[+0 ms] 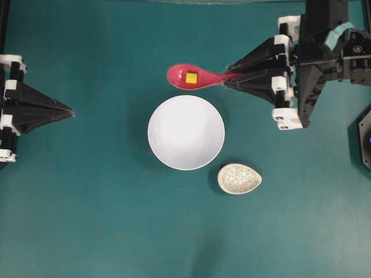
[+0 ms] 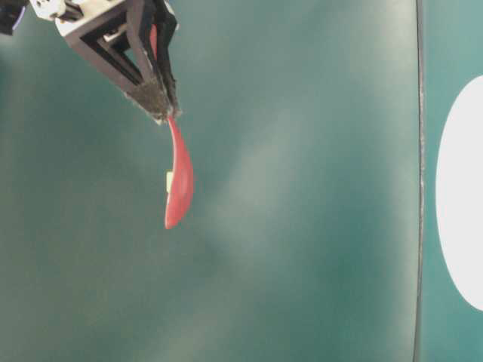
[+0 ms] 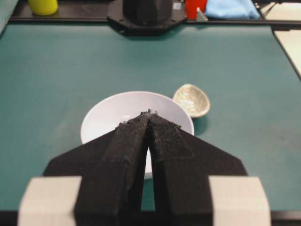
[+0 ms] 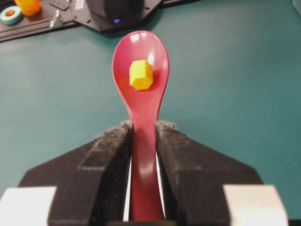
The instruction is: Scoop the yellow hexagonal prism block from the bowl with a spoon using the right arm.
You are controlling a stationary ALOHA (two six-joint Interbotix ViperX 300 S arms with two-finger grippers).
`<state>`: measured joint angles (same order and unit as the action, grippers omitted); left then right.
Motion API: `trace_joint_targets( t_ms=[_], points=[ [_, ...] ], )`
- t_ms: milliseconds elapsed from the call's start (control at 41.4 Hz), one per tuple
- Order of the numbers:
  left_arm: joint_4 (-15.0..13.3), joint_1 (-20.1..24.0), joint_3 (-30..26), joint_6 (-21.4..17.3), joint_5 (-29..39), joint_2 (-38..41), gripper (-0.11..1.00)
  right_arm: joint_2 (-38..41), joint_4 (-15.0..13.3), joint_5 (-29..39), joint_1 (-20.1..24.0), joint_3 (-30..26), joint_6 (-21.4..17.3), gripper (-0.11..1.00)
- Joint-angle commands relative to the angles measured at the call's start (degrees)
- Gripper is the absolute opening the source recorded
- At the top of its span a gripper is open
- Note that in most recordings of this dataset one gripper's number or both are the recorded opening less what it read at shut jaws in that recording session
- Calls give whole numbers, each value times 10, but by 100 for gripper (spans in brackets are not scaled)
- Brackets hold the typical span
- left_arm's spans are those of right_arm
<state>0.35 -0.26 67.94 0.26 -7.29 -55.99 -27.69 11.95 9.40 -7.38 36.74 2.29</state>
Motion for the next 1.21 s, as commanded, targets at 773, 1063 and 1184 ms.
trace_joint_targets(
  t_ms=[773, 1063, 1184],
  points=[
    [4, 0, -17, -7, -2, 3, 0, -7, 2, 15, 0, -9, -2, 23],
    [4, 0, -17, -6, 2, 3, 0, -7, 2, 15, 0, -9, -2, 23],
    [4, 0, -17, -5, 3, 3, 0, -7, 2, 15, 0, -9, -2, 23]
  ],
)
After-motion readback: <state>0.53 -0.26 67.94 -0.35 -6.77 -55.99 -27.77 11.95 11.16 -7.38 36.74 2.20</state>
